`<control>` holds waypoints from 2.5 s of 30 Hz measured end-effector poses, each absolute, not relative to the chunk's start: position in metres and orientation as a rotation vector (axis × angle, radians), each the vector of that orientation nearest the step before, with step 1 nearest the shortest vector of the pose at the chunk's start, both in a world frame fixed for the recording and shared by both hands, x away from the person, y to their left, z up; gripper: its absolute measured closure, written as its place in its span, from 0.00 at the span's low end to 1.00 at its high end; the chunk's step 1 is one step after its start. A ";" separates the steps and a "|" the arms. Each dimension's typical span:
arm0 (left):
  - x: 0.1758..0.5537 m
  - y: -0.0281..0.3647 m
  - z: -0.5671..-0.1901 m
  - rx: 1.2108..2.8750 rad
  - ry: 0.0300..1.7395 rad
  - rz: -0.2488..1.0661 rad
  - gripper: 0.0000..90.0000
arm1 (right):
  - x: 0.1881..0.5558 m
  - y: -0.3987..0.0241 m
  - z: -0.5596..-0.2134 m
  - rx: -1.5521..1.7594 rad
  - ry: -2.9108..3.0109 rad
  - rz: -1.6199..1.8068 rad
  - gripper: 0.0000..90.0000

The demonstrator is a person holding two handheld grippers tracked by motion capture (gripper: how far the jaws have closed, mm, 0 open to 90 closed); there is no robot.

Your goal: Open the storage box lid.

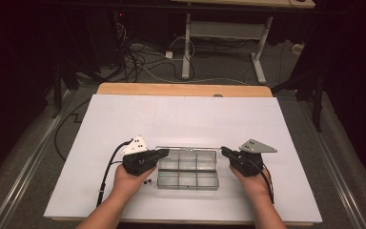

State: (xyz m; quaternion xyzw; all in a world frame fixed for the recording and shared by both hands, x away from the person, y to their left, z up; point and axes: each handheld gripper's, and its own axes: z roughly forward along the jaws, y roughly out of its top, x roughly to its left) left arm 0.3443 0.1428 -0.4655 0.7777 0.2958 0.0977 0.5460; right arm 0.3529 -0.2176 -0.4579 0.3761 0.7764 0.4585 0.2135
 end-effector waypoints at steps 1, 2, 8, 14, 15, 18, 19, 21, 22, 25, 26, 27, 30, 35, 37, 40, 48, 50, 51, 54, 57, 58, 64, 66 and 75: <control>0.345 0.143 -0.465 1.843 0.704 0.233 0.97 | 0.356 -0.217 -0.457 1.045 2.152 1.273 1.00; 0.346 0.142 -0.465 1.842 0.705 0.234 0.97 | 0.359 -0.216 -0.457 1.047 2.147 1.276 1.00; 0.349 0.143 -0.466 1.839 0.719 0.237 0.97 | 0.373 -0.209 -0.453 1.030 2.122 1.304 1.00; 0.354 0.142 -0.466 1.839 0.728 0.241 0.97 | 0.380 -0.199 -0.446 1.001 2.108 1.338 1.00; 0.354 0.142 -0.466 1.838 0.728 0.242 0.97 | 0.380 -0.198 -0.445 1.002 2.107 1.344 1.00; 0.355 0.142 -0.465 1.837 0.730 0.244 0.97 | 0.380 -0.197 -0.443 0.999 2.102 1.358 1.00; 0.356 0.142 -0.464 1.838 0.730 0.247 0.97 | 0.380 -0.196 -0.441 0.988 2.094 1.364 1.00; 0.356 0.142 -0.463 1.837 0.732 0.248 0.97 | 0.380 -0.196 -0.440 0.994 2.089 1.371 1.00; 0.357 0.142 -0.462 1.837 0.732 0.250 0.97 | 0.381 -0.198 -0.439 0.996 2.081 1.391 1.00; 0.358 0.142 -0.461 1.833 0.735 0.252 0.97 | 0.382 -0.199 -0.439 1.002 2.073 1.405 1.00; 0.360 0.142 -0.461 1.830 0.737 0.252 0.97 | 0.383 -0.199 -0.438 1.000 2.075 1.403 1.00; 0.360 0.142 -0.461 1.828 0.739 0.250 0.97 | 0.383 -0.199 -0.438 0.996 2.075 1.407 1.00; 0.362 0.142 -0.462 1.831 0.743 0.251 0.97 | 0.384 -0.198 -0.437 0.991 2.073 1.411 1.00; 0.363 0.142 -0.462 1.830 0.750 0.250 0.97 | 0.385 -0.197 -0.437 0.993 2.072 1.416 1.00; 0.364 0.142 -0.463 1.828 0.753 0.250 0.97 | 0.386 -0.197 -0.436 0.990 2.072 1.419 1.00; 0.364 0.142 -0.463 1.827 0.753 0.250 0.97 | 0.387 -0.196 -0.436 0.994 2.071 1.420 1.00; 0.367 0.142 -0.465 1.827 0.762 0.249 0.97 | 0.390 -0.196 -0.437 0.997 2.070 1.422 1.00; 0.367 0.142 -0.465 1.829 0.765 0.249 0.97 | 0.391 -0.196 -0.438 0.998 2.070 1.423 1.00; 0.368 0.142 -0.465 1.828 0.767 0.248 0.97 | 0.392 -0.196 -0.438 1.000 2.071 1.422 1.00; 0.368 0.143 -0.466 1.828 0.768 0.243 0.97 | 0.394 -0.196 -0.439 1.007 2.067 1.427 1.00; 0.367 0.144 -0.465 1.834 0.763 0.241 0.97 | 0.396 -0.196 -0.439 1.015 2.066 1.427 1.00; 0.367 0.144 -0.465 1.834 0.763 0.241 0.97 | 0.397 -0.196 -0.439 1.013 2.068 1.427 1.00; 0.361 0.159 -0.462 1.817 0.780 0.264 0.97 | 0.400 -0.195 -0.439 1.021 2.071 1.428 1.00; 0.362 0.166 -0.462 1.811 0.806 0.287 0.97 | 0.400 -0.195 -0.439 1.020 2.070 1.428 1.00; 0.382 0.174 -0.463 1.783 0.905 0.347 0.97 | 0.403 -0.196 -0.439 1.039 2.070 1.432 1.00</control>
